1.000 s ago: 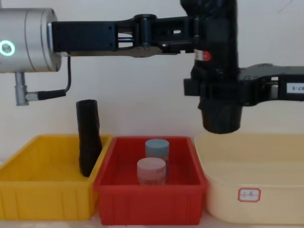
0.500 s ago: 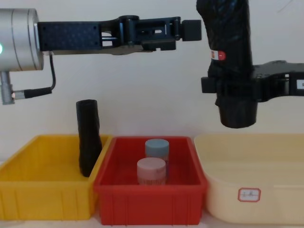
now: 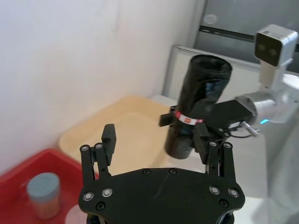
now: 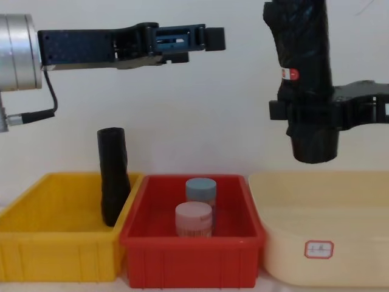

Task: Pick up the garbage bag with the one hand and transfer it to the other hand.

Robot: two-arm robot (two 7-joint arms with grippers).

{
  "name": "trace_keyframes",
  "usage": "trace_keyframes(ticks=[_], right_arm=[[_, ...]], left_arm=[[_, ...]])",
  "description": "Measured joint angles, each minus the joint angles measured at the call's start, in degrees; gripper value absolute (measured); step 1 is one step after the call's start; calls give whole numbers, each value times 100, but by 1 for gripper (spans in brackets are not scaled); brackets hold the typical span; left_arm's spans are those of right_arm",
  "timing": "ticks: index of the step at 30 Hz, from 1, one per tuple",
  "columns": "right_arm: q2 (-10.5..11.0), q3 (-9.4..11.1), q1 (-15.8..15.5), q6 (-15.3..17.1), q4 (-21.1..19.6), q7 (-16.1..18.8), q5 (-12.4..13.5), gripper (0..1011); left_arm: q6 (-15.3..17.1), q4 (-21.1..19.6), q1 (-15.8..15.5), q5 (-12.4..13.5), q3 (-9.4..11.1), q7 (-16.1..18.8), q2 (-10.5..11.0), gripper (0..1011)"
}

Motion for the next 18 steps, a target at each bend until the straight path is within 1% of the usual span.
trace_keyframes(ticks=[4,10,18], right_arm=[[-35,26,24,53,74,-130,32,535],[-110,71,71,149,189,-344,53,535],[-276,157,232,320,500,-732,19,535]], left_arm=[[-1,-22,77,-12,-105,288,-13,1002],[-1,-42,162,-54,-205,510,-10,1002],[-5,-85,292,-132,-324,758,24,1002]])
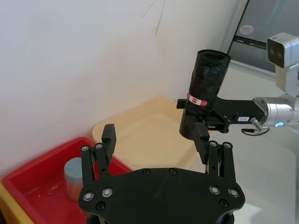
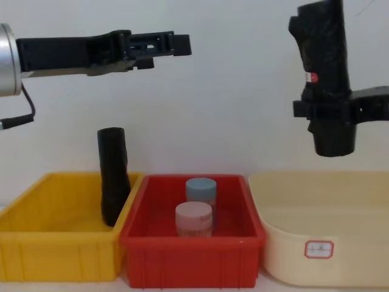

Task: Pick up the garbage bag with the one hand and transfer it to the other hand.

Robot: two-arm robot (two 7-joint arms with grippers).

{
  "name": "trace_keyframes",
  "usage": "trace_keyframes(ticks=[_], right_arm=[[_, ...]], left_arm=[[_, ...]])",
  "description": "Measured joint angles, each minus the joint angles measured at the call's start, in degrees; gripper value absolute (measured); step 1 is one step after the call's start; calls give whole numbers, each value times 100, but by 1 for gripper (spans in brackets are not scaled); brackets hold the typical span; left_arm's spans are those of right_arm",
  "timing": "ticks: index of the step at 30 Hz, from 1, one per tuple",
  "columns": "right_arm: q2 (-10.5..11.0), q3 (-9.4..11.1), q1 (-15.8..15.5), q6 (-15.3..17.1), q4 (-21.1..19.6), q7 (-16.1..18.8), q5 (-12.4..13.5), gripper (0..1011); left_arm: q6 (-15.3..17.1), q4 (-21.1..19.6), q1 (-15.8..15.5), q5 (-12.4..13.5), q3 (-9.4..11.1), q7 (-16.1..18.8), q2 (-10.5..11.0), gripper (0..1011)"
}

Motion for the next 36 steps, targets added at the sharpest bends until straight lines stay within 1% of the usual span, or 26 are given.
trace_keyframes(ticks=[9,21,26,34,36], right_arm=[[-129,38,177,124,372,-235,-118,535],[-202,41,246,208,728,-314,-237,535],[-224,40,246,227,839,-315,-266,535],[-248,51,235,236,967,-309,-295,537],[-254,54,232,237,993,-307,-302,589]], left_arm=[[-5,-46,101,-66,-69,161,37,1002],[-10,-70,152,-107,-99,256,66,1002],[-29,-1,124,-93,-42,273,70,1002],[-46,163,54,8,80,377,29,1002],[-51,196,37,28,106,400,20,1002]])
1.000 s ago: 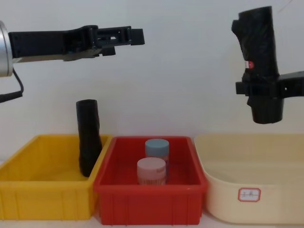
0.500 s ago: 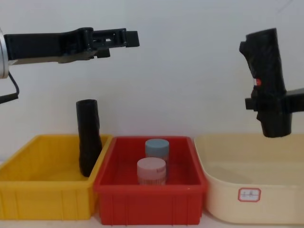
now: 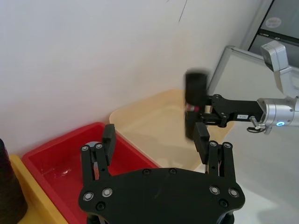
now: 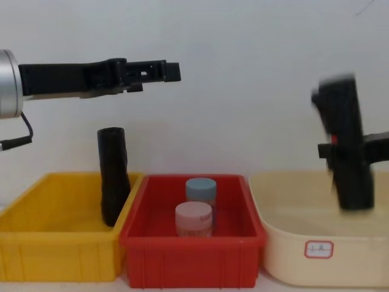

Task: Pick up the garbage bag with the one hand and transfer it to the other hand.

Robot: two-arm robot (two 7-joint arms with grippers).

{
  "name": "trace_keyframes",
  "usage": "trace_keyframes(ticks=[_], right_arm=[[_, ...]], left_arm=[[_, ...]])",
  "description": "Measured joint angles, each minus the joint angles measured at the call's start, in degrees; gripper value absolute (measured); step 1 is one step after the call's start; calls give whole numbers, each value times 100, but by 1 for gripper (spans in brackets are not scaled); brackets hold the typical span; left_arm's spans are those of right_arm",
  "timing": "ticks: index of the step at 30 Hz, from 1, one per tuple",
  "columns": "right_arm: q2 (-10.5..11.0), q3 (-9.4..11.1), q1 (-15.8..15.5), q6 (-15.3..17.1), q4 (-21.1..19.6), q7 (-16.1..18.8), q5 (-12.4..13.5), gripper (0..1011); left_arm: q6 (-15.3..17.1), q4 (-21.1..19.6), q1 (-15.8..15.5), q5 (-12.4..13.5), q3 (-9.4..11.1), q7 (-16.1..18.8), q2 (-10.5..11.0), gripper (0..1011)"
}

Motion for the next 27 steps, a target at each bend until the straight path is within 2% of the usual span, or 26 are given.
trace_keyframes(ticks=[7,15,27], right_arm=[[-10,6,-6,3,57,9,-10,815],[-15,10,-10,4,92,18,-17,1001],[-1,-31,-9,4,49,175,-36,1000]], left_arm=[[-6,76,-31,44,53,45,-19,1002],[-11,123,-52,72,90,77,-32,1002],[-16,153,-65,91,112,95,-38,1001]])
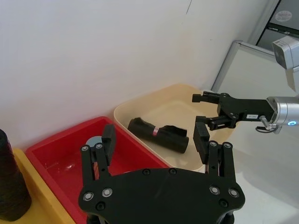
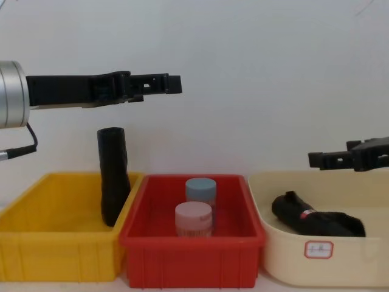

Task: Pick up the garbage bag with the one hand and transfer it to the other hand.

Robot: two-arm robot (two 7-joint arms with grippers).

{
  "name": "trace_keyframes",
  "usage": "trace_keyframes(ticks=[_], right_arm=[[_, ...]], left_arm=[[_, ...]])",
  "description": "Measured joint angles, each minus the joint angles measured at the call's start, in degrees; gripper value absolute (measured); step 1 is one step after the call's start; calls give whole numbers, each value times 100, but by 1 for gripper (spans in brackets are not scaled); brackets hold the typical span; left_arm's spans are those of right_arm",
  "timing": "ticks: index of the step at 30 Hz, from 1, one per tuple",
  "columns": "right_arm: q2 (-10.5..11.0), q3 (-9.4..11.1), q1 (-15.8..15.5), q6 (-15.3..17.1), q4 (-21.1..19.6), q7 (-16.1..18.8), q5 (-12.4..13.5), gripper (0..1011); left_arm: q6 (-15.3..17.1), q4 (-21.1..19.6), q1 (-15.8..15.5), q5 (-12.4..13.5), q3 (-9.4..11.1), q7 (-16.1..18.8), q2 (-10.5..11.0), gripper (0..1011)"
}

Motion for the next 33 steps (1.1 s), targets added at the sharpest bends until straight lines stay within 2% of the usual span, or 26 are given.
trace_keyframes(ticks=[8,13,21,33], right_arm=[[18,-174,100,5,-58,304,-12,1000],[-5,-367,235,56,-57,553,-44,1000],[-236,-847,637,220,178,909,-179,1000],[-595,-1303,1088,364,695,1146,-296,1000]], left_arm=[[0,8,-4,6,6,5,-4,1002],[0,11,-7,10,9,9,-6,1002],[0,16,-9,11,12,11,-6,1002],[1,17,-9,11,12,11,-5,1002]])
